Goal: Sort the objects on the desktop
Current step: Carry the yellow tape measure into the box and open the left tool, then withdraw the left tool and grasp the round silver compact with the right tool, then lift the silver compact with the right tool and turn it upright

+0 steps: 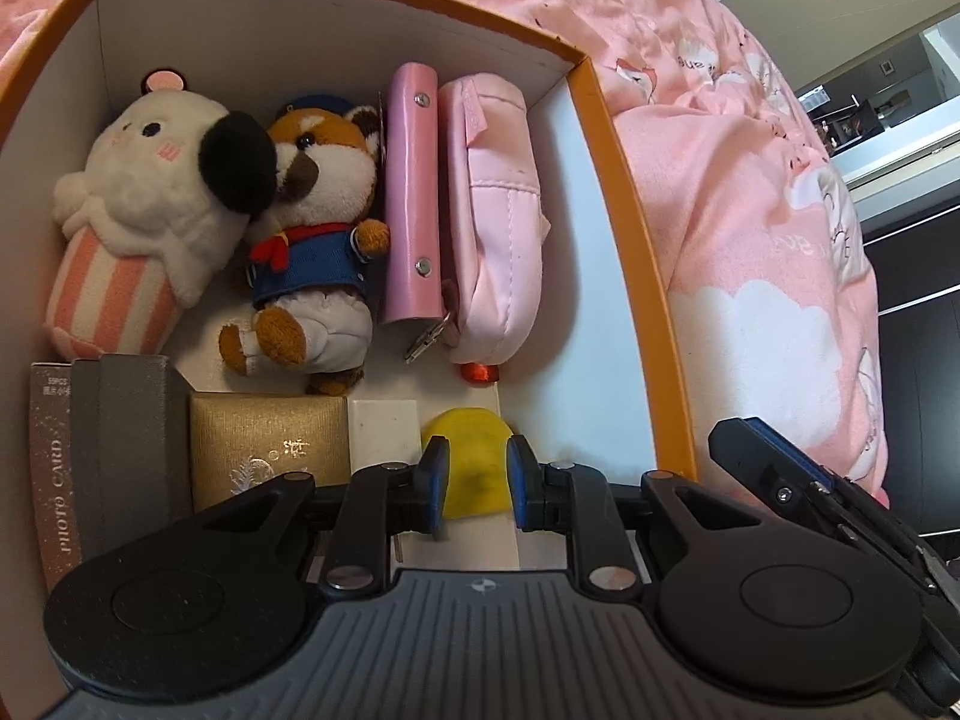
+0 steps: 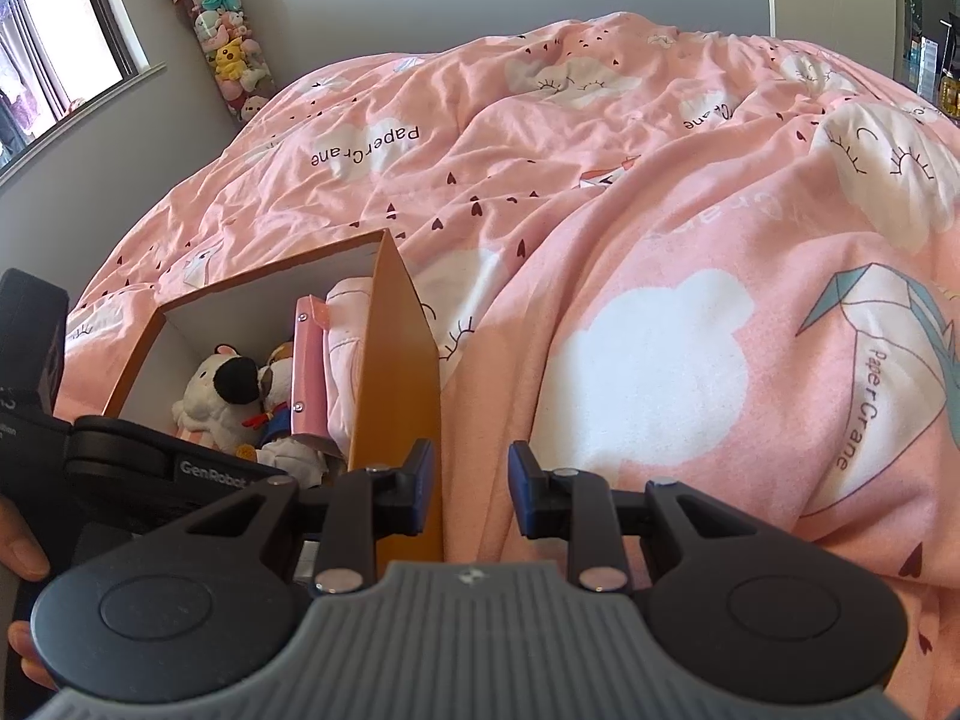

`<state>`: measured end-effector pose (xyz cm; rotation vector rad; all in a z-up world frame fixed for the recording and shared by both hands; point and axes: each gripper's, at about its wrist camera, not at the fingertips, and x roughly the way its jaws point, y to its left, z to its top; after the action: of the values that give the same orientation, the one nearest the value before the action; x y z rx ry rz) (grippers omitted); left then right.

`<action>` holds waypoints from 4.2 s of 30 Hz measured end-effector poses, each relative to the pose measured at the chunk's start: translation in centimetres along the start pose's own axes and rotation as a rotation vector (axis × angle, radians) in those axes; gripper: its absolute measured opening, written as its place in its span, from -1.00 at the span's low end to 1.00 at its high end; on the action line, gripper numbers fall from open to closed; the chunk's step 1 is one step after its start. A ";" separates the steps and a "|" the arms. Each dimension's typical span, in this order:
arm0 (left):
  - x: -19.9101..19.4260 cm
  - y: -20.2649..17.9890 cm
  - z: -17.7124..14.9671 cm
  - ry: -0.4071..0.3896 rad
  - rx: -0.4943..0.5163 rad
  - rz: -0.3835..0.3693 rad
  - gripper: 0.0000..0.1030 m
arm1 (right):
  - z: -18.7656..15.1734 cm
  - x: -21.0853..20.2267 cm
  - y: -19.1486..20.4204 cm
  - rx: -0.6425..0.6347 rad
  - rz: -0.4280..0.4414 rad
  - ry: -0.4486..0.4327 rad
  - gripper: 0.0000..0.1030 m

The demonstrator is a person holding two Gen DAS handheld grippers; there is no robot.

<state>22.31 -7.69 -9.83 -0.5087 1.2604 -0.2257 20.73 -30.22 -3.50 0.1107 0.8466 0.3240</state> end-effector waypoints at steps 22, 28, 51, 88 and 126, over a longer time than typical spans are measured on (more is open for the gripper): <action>-16.4 5.1 -1.2 -0.254 0.054 0.107 -0.57 | 0.7 -2.0 10.5 -0.200 0.200 0.007 -0.44; -20.7 10.7 -1.9 -0.294 0.019 0.239 -0.56 | 0.7 -1.2 16.2 -0.308 0.301 0.052 -0.44; -20.0 20.3 -5.6 -0.280 0.011 0.332 -0.51 | -10.1 9.7 33.7 -1.264 0.230 0.665 -0.30; -22.1 21.3 -7.7 -0.339 -0.005 0.336 -0.46 | -9.6 13.0 31.6 -1.252 0.063 0.812 -0.82; -22.9 20.9 -8.6 -0.339 -0.012 0.352 -0.45 | 0.3 15.2 27.1 -0.948 0.049 0.753 -0.67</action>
<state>4.94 18.29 -2.26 -0.3114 0.9979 0.1605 23.94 0.35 -8.17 -0.9266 1.3439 0.8079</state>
